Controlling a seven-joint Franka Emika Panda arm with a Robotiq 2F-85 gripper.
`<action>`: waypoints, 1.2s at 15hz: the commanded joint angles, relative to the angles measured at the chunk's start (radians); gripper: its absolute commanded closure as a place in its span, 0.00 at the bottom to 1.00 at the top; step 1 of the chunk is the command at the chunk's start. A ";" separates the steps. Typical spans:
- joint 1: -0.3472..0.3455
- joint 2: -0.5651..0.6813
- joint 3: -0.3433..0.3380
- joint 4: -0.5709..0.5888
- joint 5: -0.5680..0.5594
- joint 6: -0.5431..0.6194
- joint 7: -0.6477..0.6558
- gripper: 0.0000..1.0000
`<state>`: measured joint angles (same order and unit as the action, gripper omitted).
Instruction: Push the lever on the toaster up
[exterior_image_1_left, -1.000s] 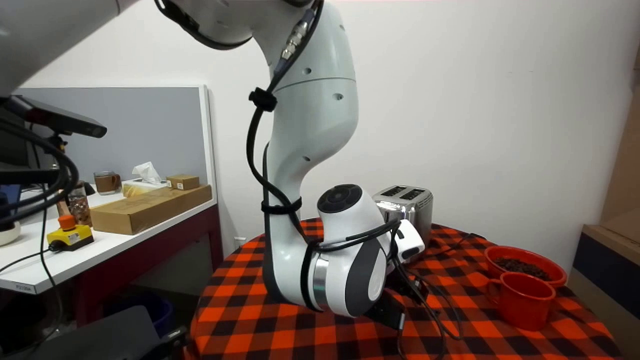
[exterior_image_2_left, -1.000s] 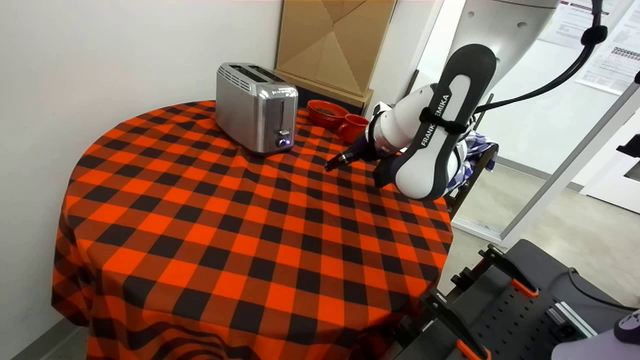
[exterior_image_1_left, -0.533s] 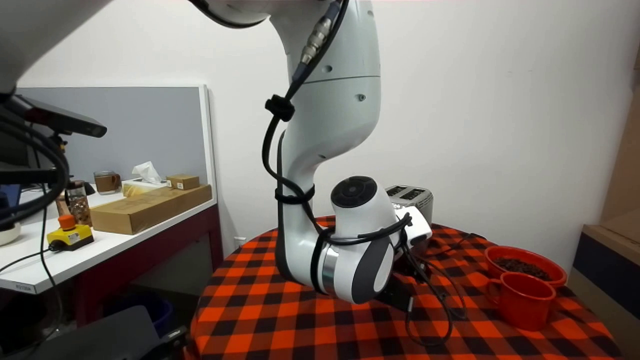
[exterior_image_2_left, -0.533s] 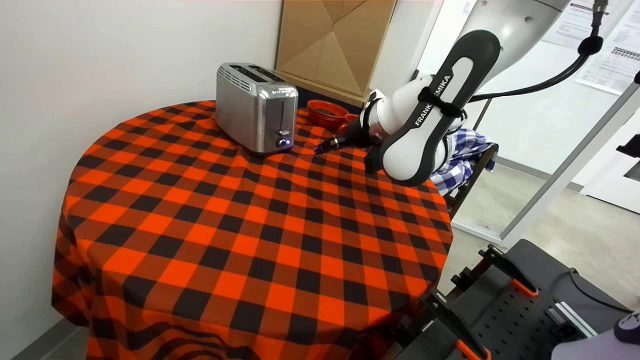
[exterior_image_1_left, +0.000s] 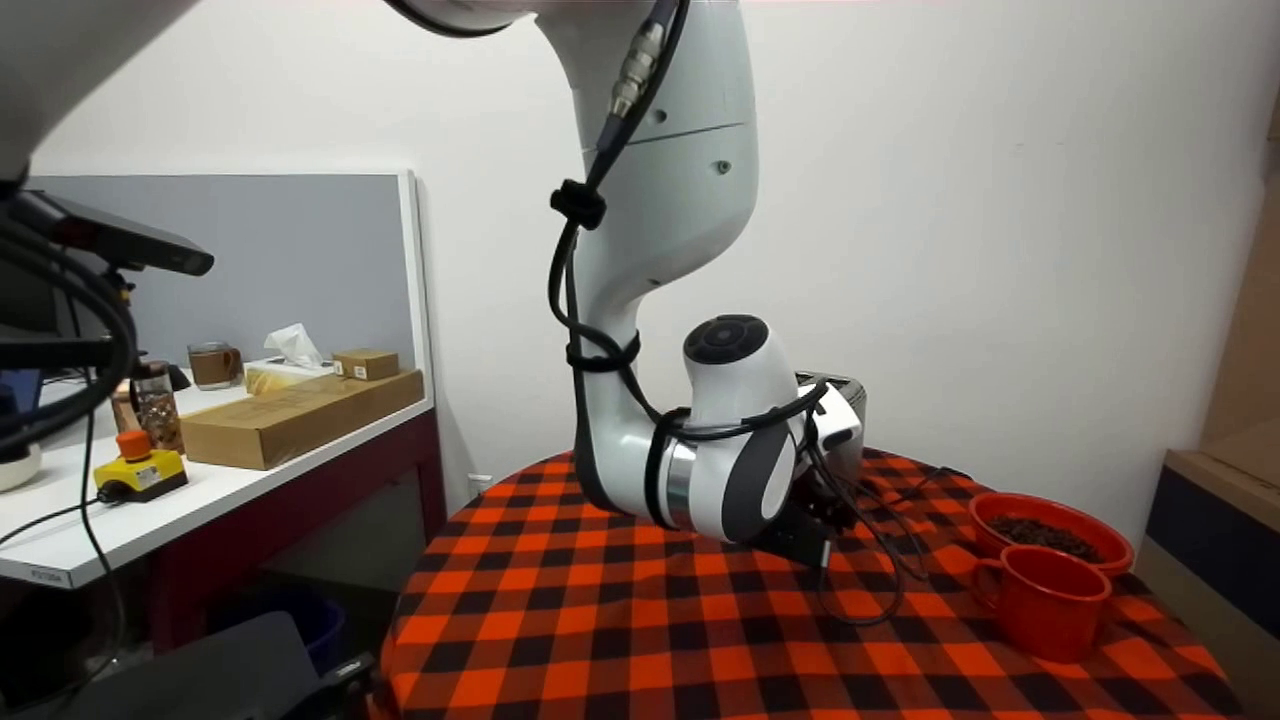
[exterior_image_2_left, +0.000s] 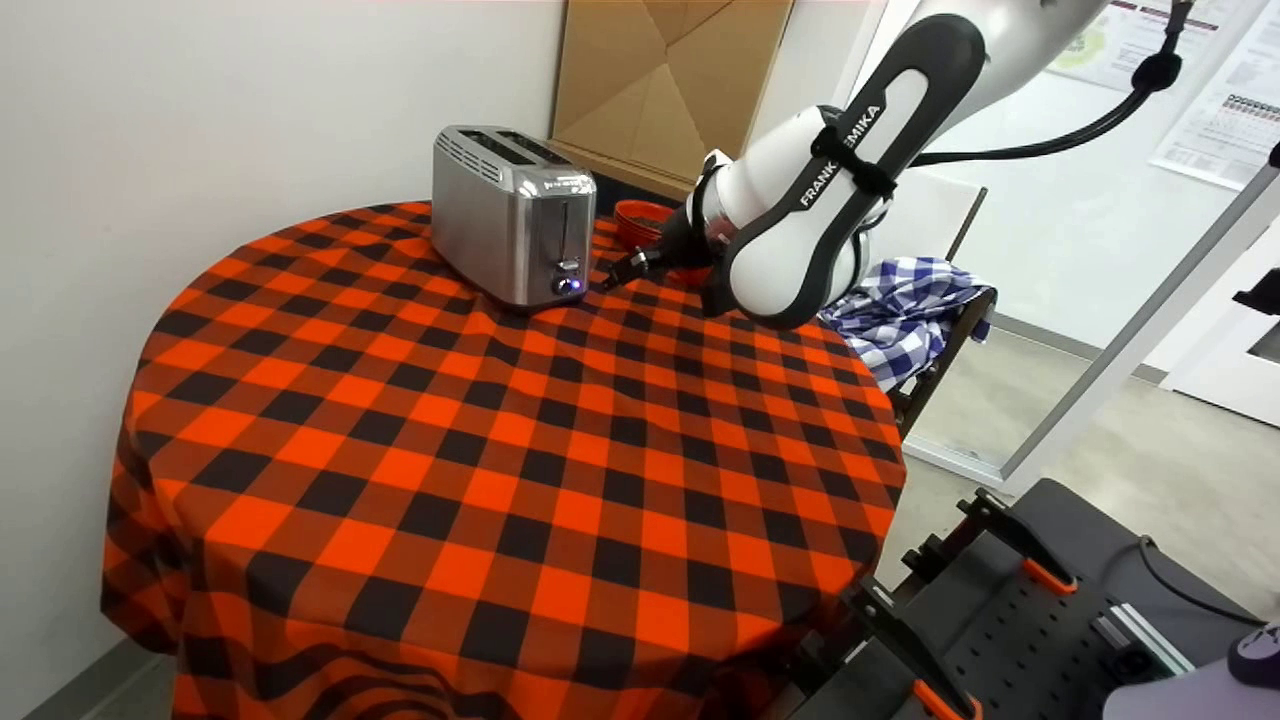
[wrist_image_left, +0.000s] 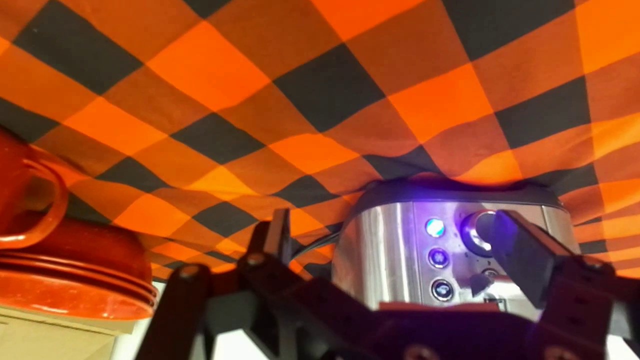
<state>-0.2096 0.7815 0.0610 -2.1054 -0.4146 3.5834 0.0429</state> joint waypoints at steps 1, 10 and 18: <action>0.001 -0.004 0.022 0.057 0.050 -0.107 -0.042 0.00; 0.045 0.014 0.017 0.160 0.142 -0.274 -0.099 0.00; 0.076 0.049 0.010 0.221 0.182 -0.363 -0.129 0.00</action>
<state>-0.1513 0.8027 0.0800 -1.9295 -0.2737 3.2589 -0.0449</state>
